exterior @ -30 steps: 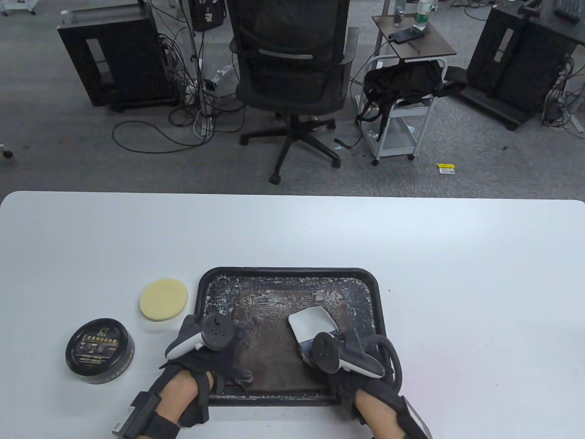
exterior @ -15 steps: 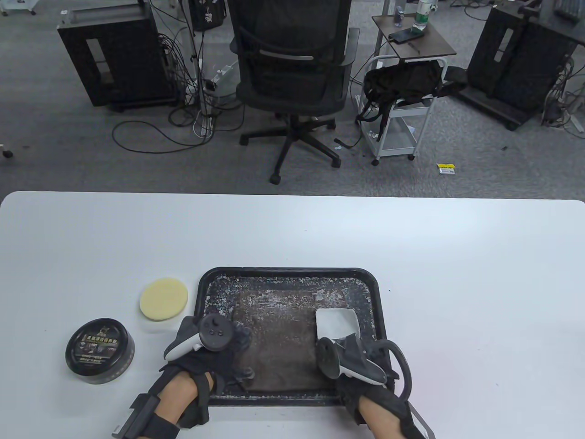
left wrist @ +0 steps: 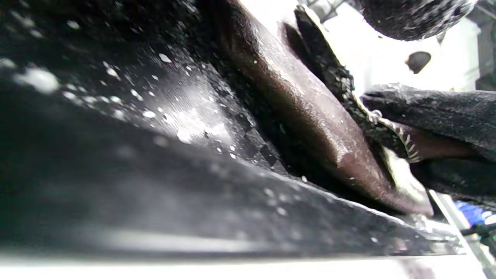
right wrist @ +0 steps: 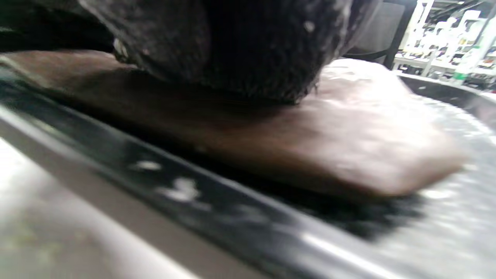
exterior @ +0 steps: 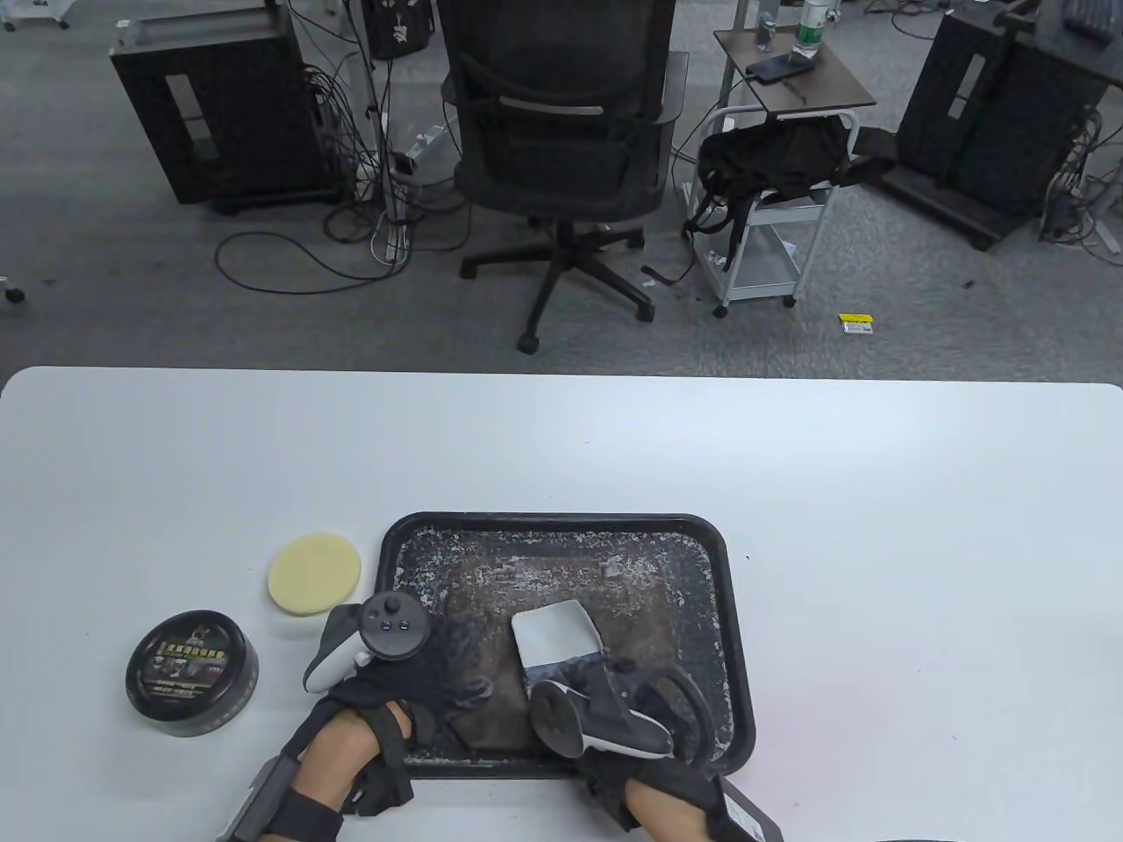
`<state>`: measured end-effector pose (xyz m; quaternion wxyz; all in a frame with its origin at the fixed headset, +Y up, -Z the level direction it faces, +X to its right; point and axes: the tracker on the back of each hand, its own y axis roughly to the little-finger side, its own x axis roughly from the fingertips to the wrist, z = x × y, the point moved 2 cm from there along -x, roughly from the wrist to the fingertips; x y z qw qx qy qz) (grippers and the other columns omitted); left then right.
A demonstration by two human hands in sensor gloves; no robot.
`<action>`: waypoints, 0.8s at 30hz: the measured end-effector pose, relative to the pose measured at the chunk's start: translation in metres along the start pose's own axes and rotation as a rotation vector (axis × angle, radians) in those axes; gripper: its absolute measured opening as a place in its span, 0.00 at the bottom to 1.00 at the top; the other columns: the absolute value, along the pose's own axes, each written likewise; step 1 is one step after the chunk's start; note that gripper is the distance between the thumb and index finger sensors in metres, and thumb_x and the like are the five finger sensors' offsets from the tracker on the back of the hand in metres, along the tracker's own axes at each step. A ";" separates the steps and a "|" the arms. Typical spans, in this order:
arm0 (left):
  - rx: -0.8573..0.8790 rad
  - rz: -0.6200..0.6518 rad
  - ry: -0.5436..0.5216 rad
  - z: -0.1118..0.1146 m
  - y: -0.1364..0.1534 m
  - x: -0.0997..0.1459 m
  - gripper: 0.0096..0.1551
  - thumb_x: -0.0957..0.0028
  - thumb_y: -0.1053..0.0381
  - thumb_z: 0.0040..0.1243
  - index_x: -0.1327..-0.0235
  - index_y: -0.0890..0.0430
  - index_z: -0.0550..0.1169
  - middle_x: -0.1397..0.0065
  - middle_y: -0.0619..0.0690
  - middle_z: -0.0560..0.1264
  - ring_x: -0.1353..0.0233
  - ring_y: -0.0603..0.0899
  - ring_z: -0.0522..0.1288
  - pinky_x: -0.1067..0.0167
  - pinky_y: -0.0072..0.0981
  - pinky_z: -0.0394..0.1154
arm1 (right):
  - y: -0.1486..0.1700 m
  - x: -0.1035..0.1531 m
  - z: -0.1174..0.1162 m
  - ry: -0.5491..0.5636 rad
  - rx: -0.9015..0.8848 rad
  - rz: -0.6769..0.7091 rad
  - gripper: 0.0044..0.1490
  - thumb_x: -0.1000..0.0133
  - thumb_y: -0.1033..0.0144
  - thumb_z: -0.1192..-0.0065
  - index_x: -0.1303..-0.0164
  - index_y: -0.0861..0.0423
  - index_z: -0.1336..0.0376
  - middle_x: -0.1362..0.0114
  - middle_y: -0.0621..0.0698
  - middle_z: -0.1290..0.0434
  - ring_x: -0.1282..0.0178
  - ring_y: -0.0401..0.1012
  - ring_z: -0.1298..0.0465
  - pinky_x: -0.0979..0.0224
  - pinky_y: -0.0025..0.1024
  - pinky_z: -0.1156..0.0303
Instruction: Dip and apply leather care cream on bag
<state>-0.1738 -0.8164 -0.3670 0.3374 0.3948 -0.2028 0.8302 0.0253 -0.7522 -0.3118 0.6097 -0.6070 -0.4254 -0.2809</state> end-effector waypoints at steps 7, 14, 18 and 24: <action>0.041 0.001 -0.021 0.000 0.001 -0.001 0.60 0.60 0.23 0.49 0.37 0.44 0.29 0.20 0.45 0.45 0.20 0.57 0.37 0.29 0.56 0.28 | -0.031 -0.009 0.000 0.040 -0.051 0.094 0.37 0.50 0.65 0.34 0.25 0.48 0.37 0.23 0.53 0.32 0.24 0.53 0.29 0.23 0.51 0.34; 0.089 0.004 -0.029 -0.002 0.002 -0.002 0.61 0.60 0.22 0.48 0.39 0.45 0.27 0.21 0.46 0.46 0.20 0.57 0.37 0.30 0.55 0.27 | -0.053 -0.013 0.002 0.092 -0.064 0.163 0.37 0.50 0.64 0.34 0.26 0.47 0.36 0.24 0.53 0.31 0.25 0.52 0.28 0.23 0.50 0.33; 0.085 0.002 -0.028 -0.002 0.002 -0.002 0.61 0.60 0.22 0.48 0.39 0.45 0.27 0.21 0.46 0.46 0.20 0.57 0.37 0.30 0.55 0.27 | -0.057 -0.011 0.002 0.093 -0.096 0.211 0.36 0.50 0.65 0.34 0.27 0.47 0.35 0.23 0.51 0.31 0.24 0.51 0.29 0.23 0.50 0.34; 0.073 -0.005 -0.026 -0.002 0.003 -0.001 0.60 0.60 0.22 0.47 0.38 0.45 0.28 0.21 0.44 0.46 0.19 0.55 0.37 0.29 0.54 0.28 | -0.052 -0.008 0.002 0.041 -0.111 0.257 0.36 0.50 0.66 0.33 0.28 0.45 0.34 0.23 0.49 0.32 0.23 0.50 0.31 0.22 0.51 0.35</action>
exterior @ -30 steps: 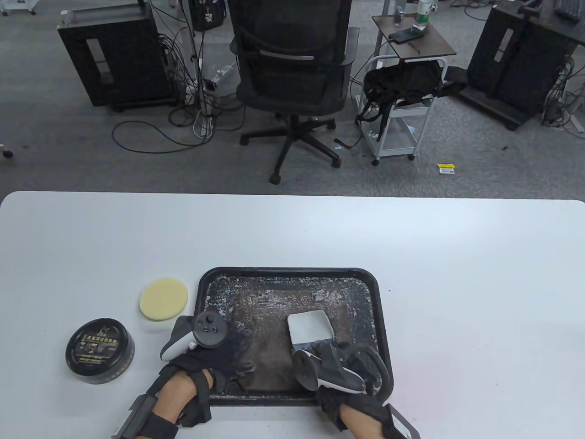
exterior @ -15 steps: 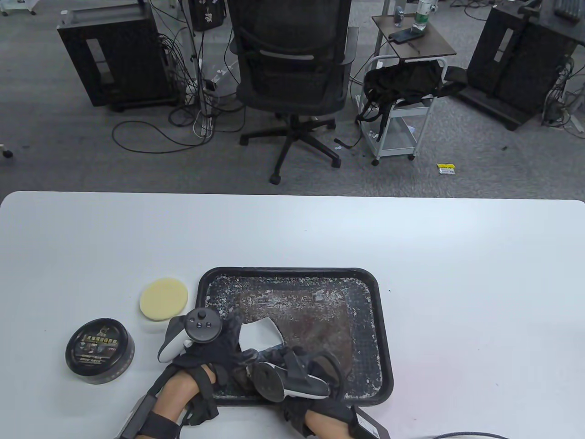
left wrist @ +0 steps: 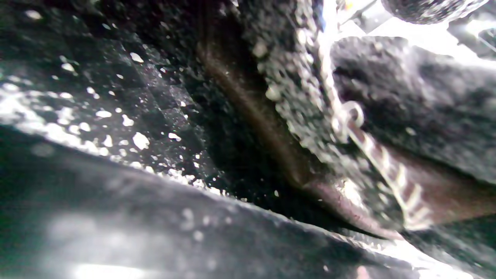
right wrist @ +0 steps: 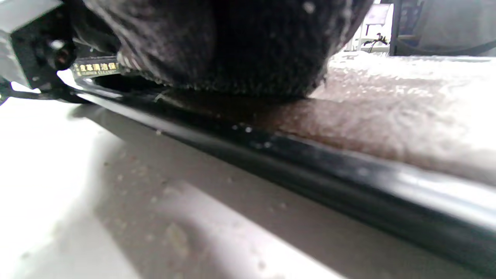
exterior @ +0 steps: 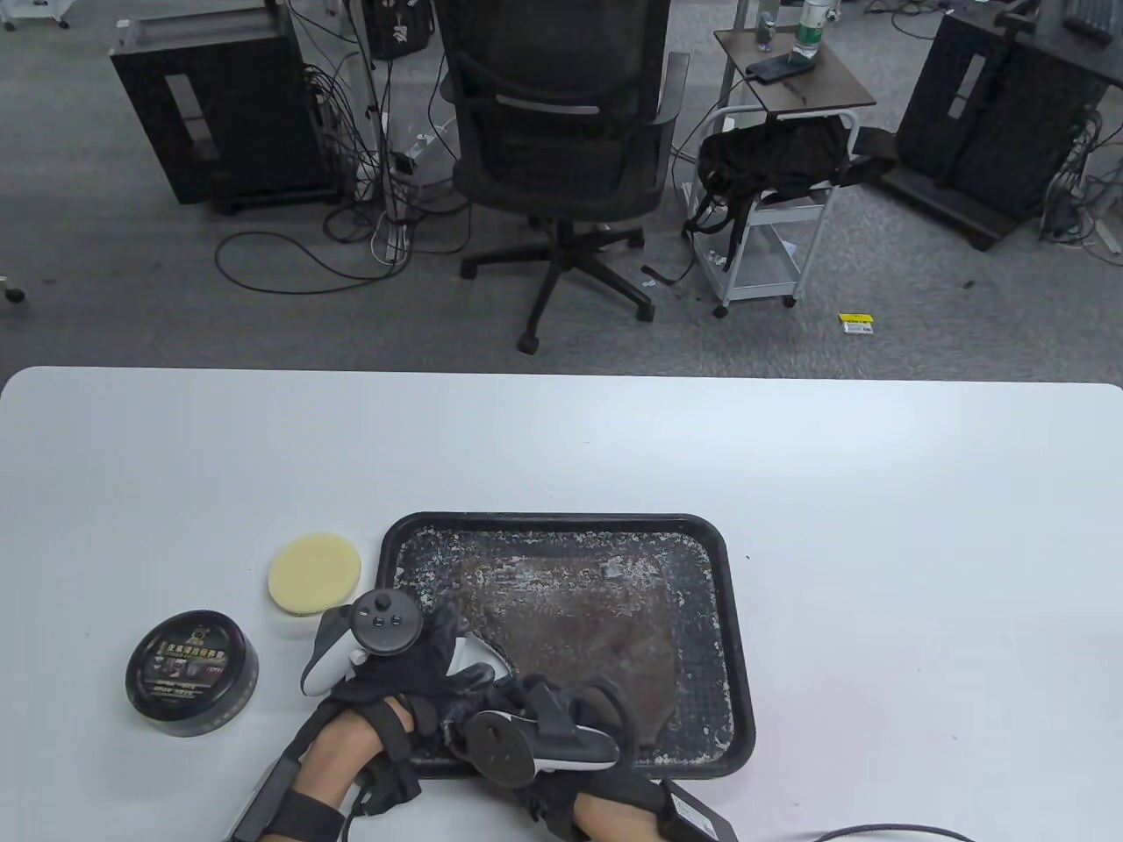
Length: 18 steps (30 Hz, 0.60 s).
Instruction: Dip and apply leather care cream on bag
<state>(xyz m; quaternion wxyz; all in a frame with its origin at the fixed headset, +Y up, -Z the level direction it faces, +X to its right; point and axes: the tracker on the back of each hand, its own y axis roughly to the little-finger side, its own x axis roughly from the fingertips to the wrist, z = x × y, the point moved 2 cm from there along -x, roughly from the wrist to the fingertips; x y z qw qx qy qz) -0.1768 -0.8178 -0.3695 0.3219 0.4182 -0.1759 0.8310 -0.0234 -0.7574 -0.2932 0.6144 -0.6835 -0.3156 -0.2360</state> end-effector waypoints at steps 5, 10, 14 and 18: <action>-0.050 -0.006 -0.013 0.000 -0.001 0.000 0.60 0.60 0.22 0.47 0.35 0.47 0.32 0.21 0.44 0.47 0.19 0.56 0.39 0.29 0.55 0.30 | 0.010 0.008 0.001 -0.067 -0.017 -0.014 0.36 0.51 0.67 0.32 0.29 0.43 0.34 0.22 0.47 0.33 0.22 0.49 0.32 0.22 0.52 0.36; -0.063 -0.009 -0.014 -0.001 -0.001 0.000 0.58 0.60 0.22 0.47 0.30 0.48 0.37 0.21 0.43 0.47 0.19 0.55 0.39 0.28 0.55 0.31 | 0.027 0.020 0.002 -0.170 -0.025 -0.056 0.35 0.51 0.68 0.33 0.30 0.40 0.33 0.21 0.44 0.34 0.20 0.46 0.35 0.20 0.52 0.40; -0.090 -0.018 -0.019 -0.001 -0.002 0.000 0.55 0.59 0.23 0.48 0.29 0.45 0.41 0.21 0.43 0.48 0.19 0.55 0.40 0.28 0.55 0.31 | 0.049 0.033 0.004 -0.228 -0.048 -0.128 0.34 0.51 0.69 0.33 0.31 0.40 0.32 0.21 0.43 0.34 0.19 0.45 0.36 0.20 0.53 0.42; -0.118 -0.025 -0.020 0.000 -0.002 0.000 0.51 0.58 0.24 0.48 0.28 0.43 0.45 0.21 0.42 0.48 0.19 0.55 0.40 0.27 0.55 0.32 | 0.069 0.044 0.007 -0.271 -0.086 -0.195 0.34 0.51 0.70 0.33 0.32 0.40 0.31 0.21 0.42 0.33 0.19 0.44 0.36 0.20 0.52 0.43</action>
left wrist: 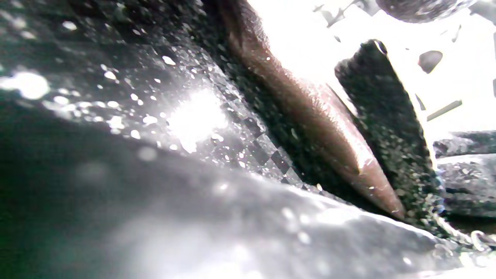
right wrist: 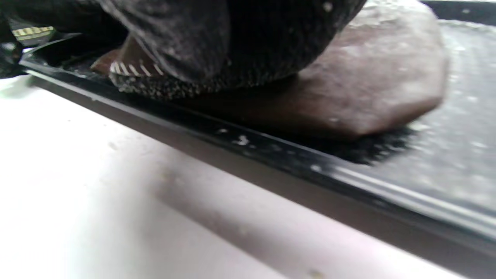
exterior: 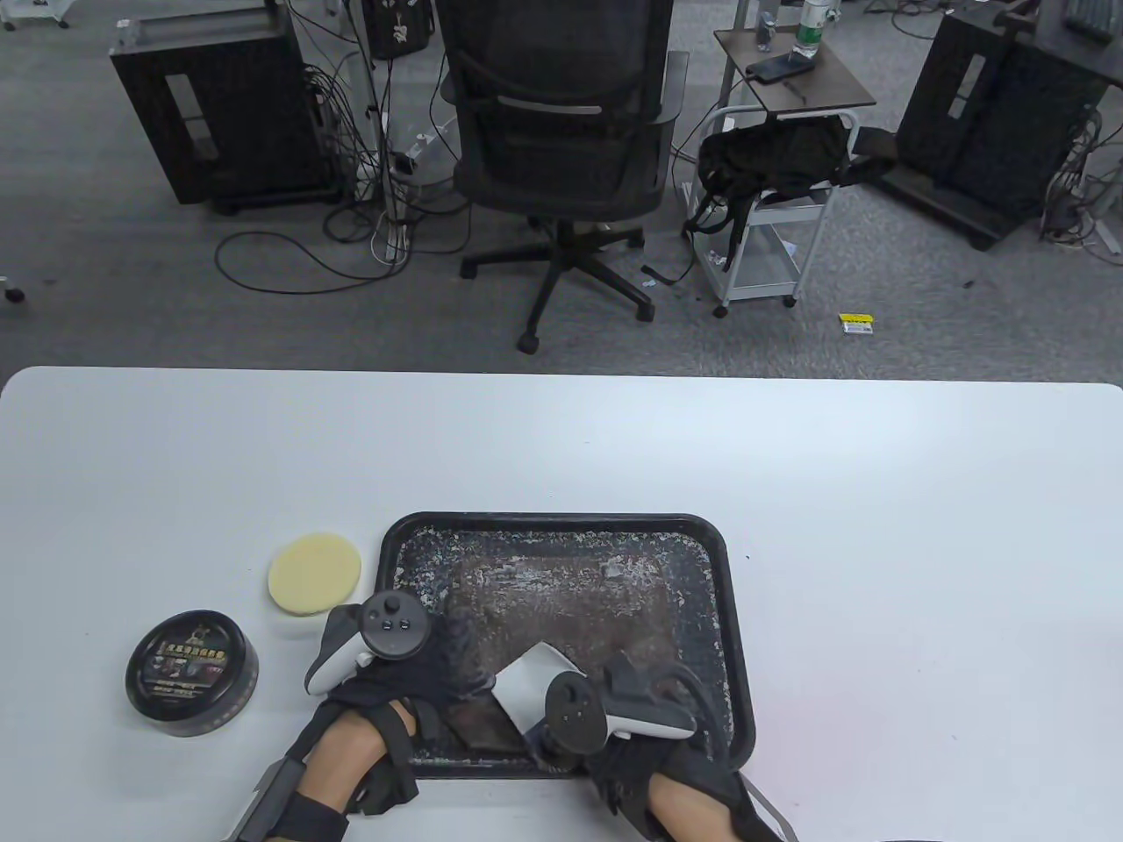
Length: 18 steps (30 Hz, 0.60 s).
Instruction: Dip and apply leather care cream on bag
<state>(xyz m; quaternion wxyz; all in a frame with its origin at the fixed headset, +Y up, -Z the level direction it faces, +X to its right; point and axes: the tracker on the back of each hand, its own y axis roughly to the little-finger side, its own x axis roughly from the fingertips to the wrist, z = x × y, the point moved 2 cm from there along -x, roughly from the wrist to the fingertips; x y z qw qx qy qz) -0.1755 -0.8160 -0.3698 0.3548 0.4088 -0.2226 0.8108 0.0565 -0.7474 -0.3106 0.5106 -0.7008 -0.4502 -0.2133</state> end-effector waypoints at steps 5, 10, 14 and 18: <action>-0.006 -0.004 -0.002 0.000 -0.001 0.001 0.51 0.57 0.25 0.49 0.29 0.43 0.44 0.21 0.42 0.48 0.19 0.54 0.40 0.27 0.54 0.33 | 0.021 0.008 0.004 -0.031 -0.030 -0.070 0.32 0.51 0.70 0.34 0.34 0.40 0.29 0.22 0.41 0.31 0.20 0.43 0.34 0.20 0.52 0.43; -0.011 -0.007 -0.002 0.000 -0.001 0.001 0.51 0.56 0.25 0.49 0.29 0.43 0.44 0.21 0.42 0.48 0.19 0.54 0.40 0.27 0.54 0.33 | 0.041 0.016 0.008 -0.030 -0.068 -0.129 0.31 0.51 0.70 0.34 0.36 0.40 0.28 0.23 0.41 0.30 0.21 0.42 0.32 0.20 0.52 0.42; -0.023 -0.011 -0.003 0.000 -0.001 0.000 0.50 0.56 0.25 0.49 0.29 0.43 0.44 0.21 0.42 0.48 0.19 0.54 0.40 0.27 0.54 0.33 | 0.058 0.023 0.010 -0.025 -0.087 -0.176 0.31 0.52 0.70 0.34 0.37 0.41 0.27 0.24 0.41 0.28 0.22 0.43 0.31 0.21 0.52 0.41; -0.036 -0.014 -0.003 0.000 -0.002 0.000 0.50 0.56 0.25 0.49 0.29 0.43 0.44 0.21 0.42 0.48 0.19 0.54 0.41 0.27 0.55 0.34 | 0.076 0.030 0.010 -0.021 -0.136 -0.211 0.30 0.52 0.71 0.33 0.38 0.41 0.26 0.25 0.41 0.28 0.23 0.43 0.30 0.21 0.52 0.41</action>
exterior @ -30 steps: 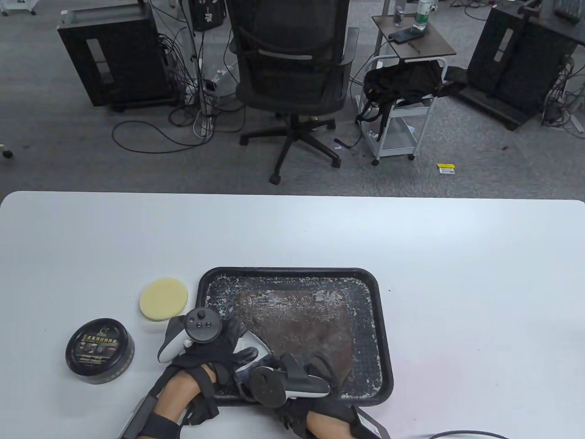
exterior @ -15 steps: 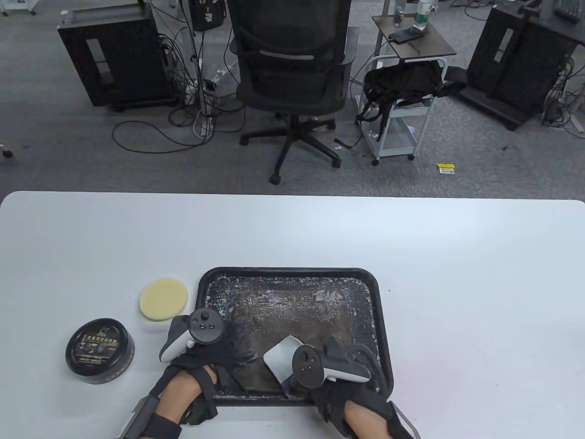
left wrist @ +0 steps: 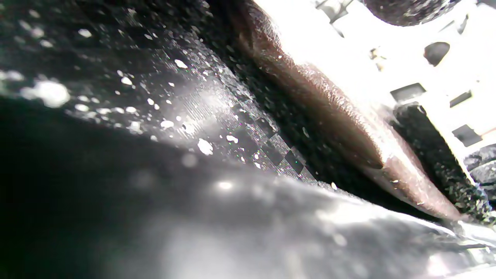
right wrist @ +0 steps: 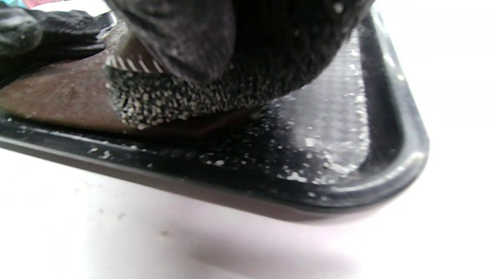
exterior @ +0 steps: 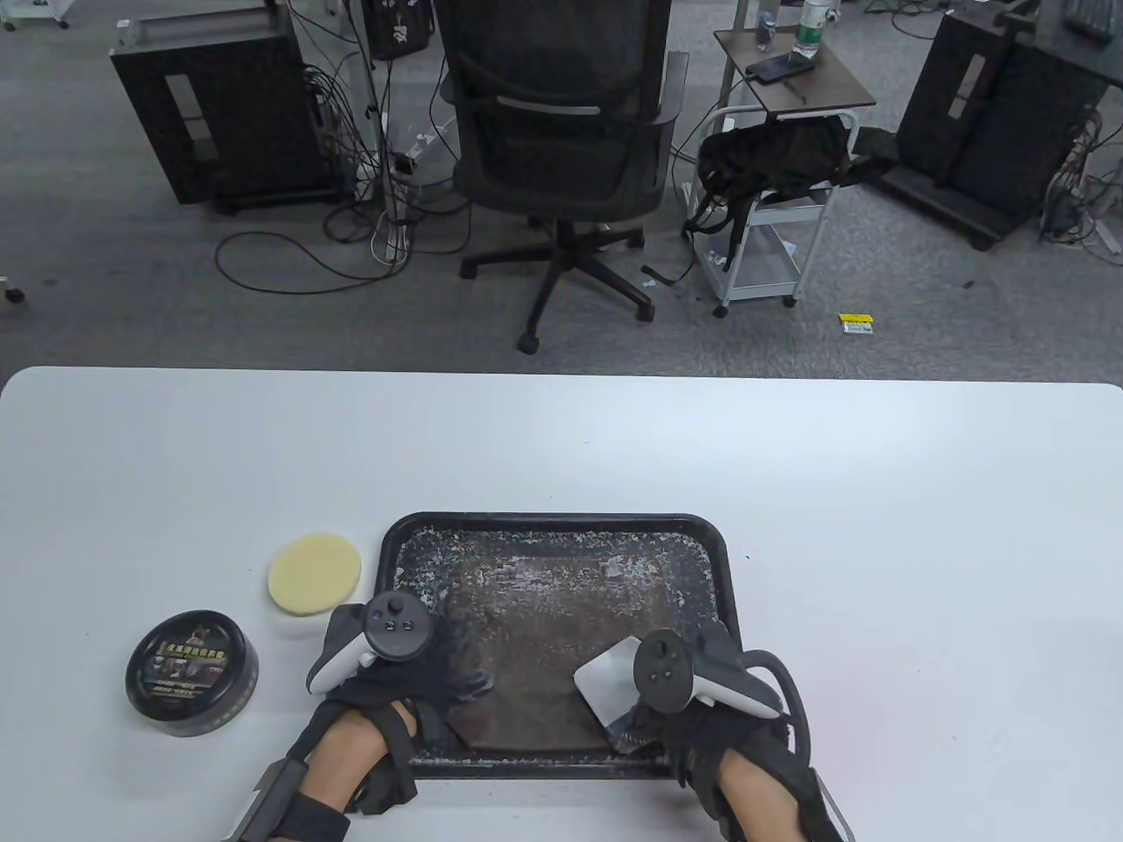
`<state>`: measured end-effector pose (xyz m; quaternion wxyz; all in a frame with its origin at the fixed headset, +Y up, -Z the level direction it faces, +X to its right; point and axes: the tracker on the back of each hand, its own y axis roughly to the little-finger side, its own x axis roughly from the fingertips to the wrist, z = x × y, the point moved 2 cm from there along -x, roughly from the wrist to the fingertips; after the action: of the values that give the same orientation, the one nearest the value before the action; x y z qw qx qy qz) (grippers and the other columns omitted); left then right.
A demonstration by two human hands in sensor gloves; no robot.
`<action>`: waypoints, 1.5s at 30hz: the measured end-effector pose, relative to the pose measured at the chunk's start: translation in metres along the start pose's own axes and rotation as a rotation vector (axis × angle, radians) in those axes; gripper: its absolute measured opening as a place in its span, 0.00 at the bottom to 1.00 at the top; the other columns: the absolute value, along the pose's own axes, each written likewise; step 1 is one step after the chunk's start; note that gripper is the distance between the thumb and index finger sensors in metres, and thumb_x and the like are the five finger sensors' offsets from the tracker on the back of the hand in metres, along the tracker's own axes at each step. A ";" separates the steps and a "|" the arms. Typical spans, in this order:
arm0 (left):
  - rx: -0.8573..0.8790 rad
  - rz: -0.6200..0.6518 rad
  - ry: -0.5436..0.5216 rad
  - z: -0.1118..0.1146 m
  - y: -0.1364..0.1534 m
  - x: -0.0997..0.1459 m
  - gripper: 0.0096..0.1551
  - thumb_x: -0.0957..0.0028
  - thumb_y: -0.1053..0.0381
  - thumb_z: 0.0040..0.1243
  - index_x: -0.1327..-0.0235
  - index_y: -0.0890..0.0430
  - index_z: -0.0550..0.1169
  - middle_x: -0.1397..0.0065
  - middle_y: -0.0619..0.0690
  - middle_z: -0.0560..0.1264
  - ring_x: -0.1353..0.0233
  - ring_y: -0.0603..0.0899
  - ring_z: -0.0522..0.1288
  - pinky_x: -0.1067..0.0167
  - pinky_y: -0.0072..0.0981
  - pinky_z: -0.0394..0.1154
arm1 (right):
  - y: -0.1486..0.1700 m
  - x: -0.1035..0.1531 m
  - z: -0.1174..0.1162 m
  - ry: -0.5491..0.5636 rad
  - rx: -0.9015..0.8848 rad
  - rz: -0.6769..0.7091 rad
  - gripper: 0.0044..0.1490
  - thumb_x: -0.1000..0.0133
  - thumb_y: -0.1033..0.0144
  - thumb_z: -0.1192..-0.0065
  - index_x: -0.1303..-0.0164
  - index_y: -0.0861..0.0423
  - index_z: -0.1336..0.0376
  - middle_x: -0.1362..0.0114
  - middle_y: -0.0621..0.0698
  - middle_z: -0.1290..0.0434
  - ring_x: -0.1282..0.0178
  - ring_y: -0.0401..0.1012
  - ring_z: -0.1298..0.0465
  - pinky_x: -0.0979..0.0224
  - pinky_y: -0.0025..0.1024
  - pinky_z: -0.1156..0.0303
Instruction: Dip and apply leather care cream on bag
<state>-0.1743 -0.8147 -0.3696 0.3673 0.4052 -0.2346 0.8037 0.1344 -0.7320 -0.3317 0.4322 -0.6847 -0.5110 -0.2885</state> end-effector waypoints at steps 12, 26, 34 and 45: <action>-0.055 -0.019 0.014 -0.002 -0.006 -0.002 0.50 0.54 0.27 0.50 0.28 0.44 0.44 0.21 0.43 0.49 0.19 0.56 0.42 0.26 0.59 0.36 | 0.038 0.005 0.005 0.048 -0.053 -0.055 0.30 0.52 0.72 0.33 0.39 0.42 0.26 0.26 0.43 0.26 0.24 0.46 0.28 0.22 0.54 0.39; -0.314 -0.110 -0.018 -0.004 -0.038 -0.004 0.50 0.55 0.29 0.51 0.28 0.48 0.47 0.21 0.48 0.51 0.19 0.61 0.46 0.25 0.62 0.45 | 0.080 0.035 0.032 0.528 -0.229 -0.118 0.32 0.51 0.69 0.34 0.34 0.43 0.28 0.25 0.46 0.25 0.25 0.49 0.25 0.24 0.53 0.34; -0.492 0.011 -0.223 -0.011 -0.103 -0.001 0.48 0.55 0.31 0.55 0.27 0.53 0.58 0.23 0.54 0.61 0.23 0.66 0.58 0.28 0.62 0.58 | 0.086 0.040 0.035 0.605 -0.268 -0.123 0.32 0.50 0.69 0.34 0.33 0.42 0.29 0.25 0.46 0.25 0.26 0.49 0.25 0.25 0.53 0.33; -0.738 0.152 -0.309 0.055 -0.216 -0.032 0.41 0.58 0.30 0.60 0.36 0.52 0.72 0.34 0.53 0.76 0.38 0.64 0.76 0.42 0.54 0.74 | 0.096 0.042 0.034 0.655 -0.306 -0.158 0.32 0.50 0.68 0.34 0.33 0.43 0.29 0.26 0.46 0.25 0.26 0.50 0.24 0.25 0.53 0.33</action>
<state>0.0331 -0.7309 -0.3483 0.3881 0.3436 -0.5889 0.6201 0.2367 -0.6932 -0.3403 0.4417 -0.5713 -0.3476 -0.5980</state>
